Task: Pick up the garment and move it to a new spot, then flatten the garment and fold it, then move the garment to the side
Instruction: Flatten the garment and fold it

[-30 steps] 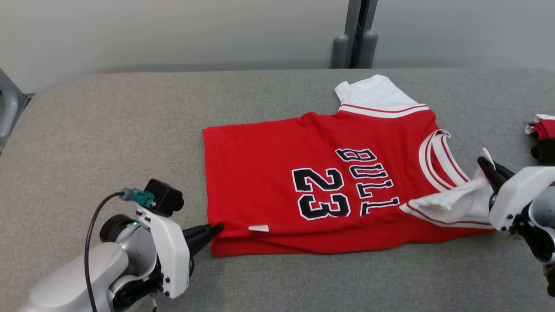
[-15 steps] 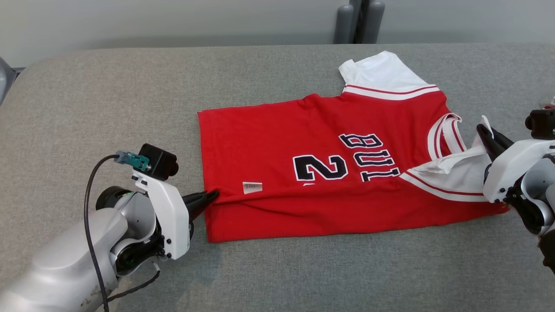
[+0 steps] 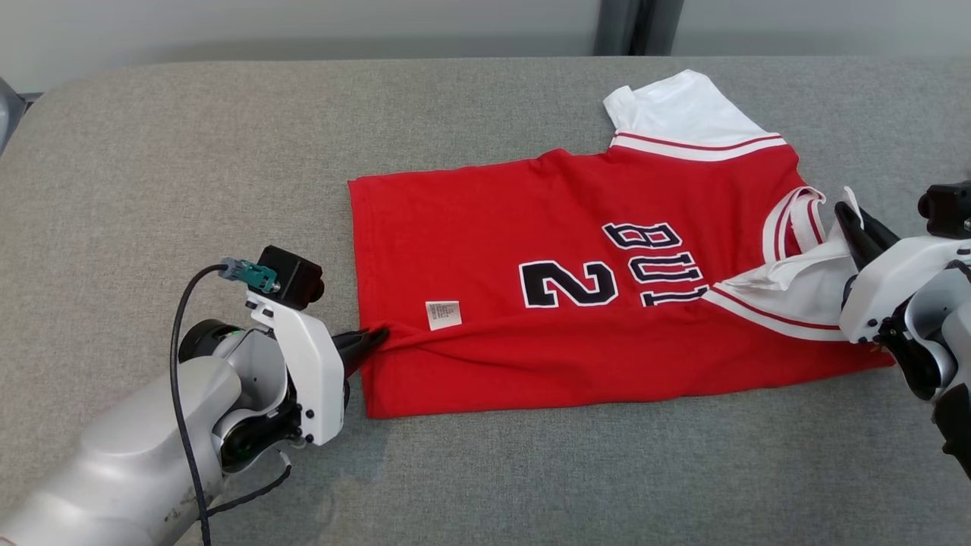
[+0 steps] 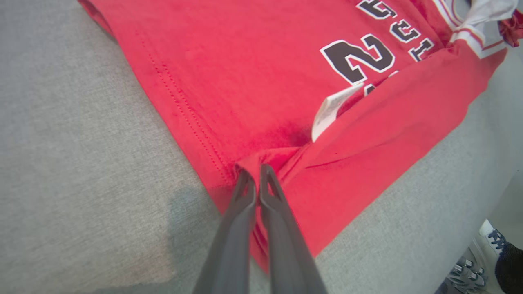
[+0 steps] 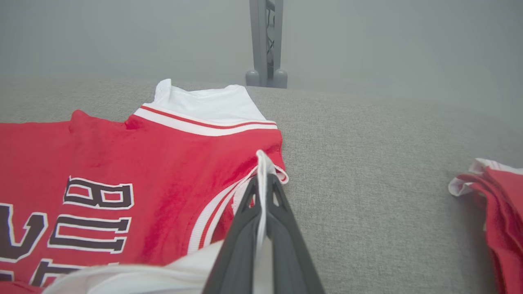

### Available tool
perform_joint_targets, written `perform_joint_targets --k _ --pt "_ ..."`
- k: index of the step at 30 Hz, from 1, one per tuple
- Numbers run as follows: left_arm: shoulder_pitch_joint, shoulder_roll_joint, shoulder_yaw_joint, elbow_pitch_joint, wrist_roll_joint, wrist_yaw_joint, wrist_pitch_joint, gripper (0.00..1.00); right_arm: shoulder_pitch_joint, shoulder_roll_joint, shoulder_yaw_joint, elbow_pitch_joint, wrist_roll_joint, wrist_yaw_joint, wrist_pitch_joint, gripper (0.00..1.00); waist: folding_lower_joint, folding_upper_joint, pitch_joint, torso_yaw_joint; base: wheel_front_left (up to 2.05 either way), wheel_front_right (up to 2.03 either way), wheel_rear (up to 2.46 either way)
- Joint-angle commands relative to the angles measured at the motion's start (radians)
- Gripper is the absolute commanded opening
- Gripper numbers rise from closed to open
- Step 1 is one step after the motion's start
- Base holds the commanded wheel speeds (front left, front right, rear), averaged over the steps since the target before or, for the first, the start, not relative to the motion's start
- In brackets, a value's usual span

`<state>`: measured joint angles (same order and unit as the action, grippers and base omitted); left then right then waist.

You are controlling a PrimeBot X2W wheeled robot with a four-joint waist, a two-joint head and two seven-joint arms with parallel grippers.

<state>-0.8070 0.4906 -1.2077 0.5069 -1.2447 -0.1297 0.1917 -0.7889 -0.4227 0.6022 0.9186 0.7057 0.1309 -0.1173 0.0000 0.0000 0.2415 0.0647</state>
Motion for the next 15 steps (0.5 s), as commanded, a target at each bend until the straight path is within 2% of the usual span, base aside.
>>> perform_joint_targets --k 1,5,6,7,8,12,15 --pt "-0.016 -0.001 -0.003 0.009 -0.007 -0.001 -0.007 0.0 -0.011 -0.002 0.007 0.009 0.01 0.0 -0.012 0.0 0.0 0.0 0.002 0.002 0.0 0.0 0.0" --pt "-0.025 -0.017 -0.018 0.035 -0.007 -0.001 -0.02 0.0 -0.027 0.003 0.034 0.044 0.042 0.0 -0.025 0.0 0.0 0.0 0.009 0.006 0.0 0.0 0.0" --pt "-0.031 -0.019 -0.02 0.045 0.004 -0.002 -0.033 0.27 -0.031 0.004 0.038 0.053 0.049 0.0 -0.03 0.25 0.0 0.0 0.01 0.007 0.0 0.0 0.0" --pt "-0.034 -0.023 -0.021 0.061 0.011 -0.002 -0.048 0.62 -0.035 0.006 0.039 0.061 0.059 0.0 -0.037 1.0 0.0 0.0 0.012 0.007 0.0 0.0 0.0" --pt "-0.032 -0.029 -0.021 0.081 0.012 -0.001 -0.06 1.0 -0.038 0.009 0.04 0.07 0.068 0.0 -0.043 1.0 0.0 0.0 0.012 0.008 0.0 0.0 0.0" --pt "-0.036 -0.061 -0.026 0.153 0.025 -0.002 -0.111 1.0 -0.04 0.014 0.072 0.088 0.094 0.0 -0.077 1.0 0.0 0.0 0.006 0.011 0.0 0.0 0.0" --pt "-0.02 -0.077 -0.006 0.198 0.024 -0.002 -0.192 1.0 -0.025 0.006 0.081 0.096 0.104 0.0 -0.124 1.0 0.0 0.0 -0.016 0.01 0.0 0.0 0.0"
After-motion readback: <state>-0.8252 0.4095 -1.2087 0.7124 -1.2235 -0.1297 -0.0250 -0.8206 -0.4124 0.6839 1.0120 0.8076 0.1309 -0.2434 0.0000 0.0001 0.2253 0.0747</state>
